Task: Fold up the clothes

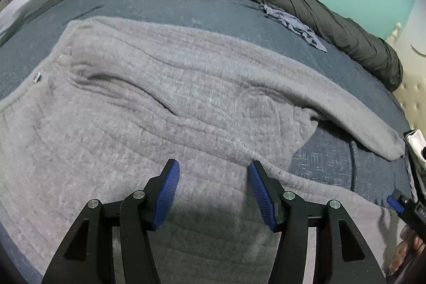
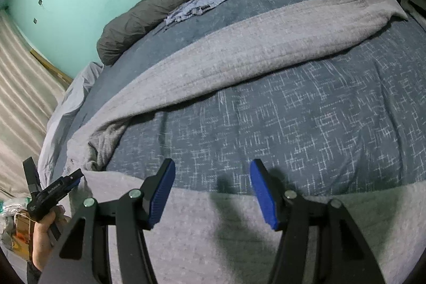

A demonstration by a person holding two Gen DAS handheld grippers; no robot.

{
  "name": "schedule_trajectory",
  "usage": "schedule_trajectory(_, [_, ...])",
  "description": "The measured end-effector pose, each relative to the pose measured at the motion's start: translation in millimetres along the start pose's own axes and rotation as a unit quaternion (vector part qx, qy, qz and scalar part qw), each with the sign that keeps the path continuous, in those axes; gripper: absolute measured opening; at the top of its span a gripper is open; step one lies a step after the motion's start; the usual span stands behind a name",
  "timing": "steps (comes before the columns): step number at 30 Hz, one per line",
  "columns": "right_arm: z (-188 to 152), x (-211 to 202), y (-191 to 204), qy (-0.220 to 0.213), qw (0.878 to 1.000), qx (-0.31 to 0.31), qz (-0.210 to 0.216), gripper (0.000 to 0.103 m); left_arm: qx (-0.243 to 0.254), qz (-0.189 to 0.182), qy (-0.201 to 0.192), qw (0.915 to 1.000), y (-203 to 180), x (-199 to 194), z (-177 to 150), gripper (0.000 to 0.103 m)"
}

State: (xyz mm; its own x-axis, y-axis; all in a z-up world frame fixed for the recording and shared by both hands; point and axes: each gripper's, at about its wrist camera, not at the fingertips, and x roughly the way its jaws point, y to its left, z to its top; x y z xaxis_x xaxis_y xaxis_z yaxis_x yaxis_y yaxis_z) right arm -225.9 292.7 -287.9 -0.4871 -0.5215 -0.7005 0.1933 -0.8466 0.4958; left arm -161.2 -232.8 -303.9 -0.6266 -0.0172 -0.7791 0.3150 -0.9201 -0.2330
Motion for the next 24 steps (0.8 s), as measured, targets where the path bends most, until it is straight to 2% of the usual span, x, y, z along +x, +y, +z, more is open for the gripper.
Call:
schedule_trajectory(6, [-1,2,3,0.0,1.0,-0.012,-0.02,0.059,-0.001,-0.007,0.006,1.0,4,3,-3,0.059])
schedule_trajectory(10, [18,-6,-1,-0.013,0.999,-0.016,-0.038,0.059,-0.001,-0.01,0.008,0.9999,5,3,-3,0.059])
schedule_trajectory(14, [42,-8,8,-0.005,0.994,-0.077,-0.077,0.059,-0.01,-0.016,0.009,0.9998,8,1,-3,0.059])
schedule_trajectory(18, [62,7,28,0.018,0.982,-0.159,-0.103,0.059,-0.017,-0.019,0.006,0.9997,8,-2,-1,0.059])
schedule_trajectory(24, [70,54,57,0.056,0.954,-0.258,-0.143,0.059,-0.016,-0.022,0.005,0.9996,8,-5,-2,0.059])
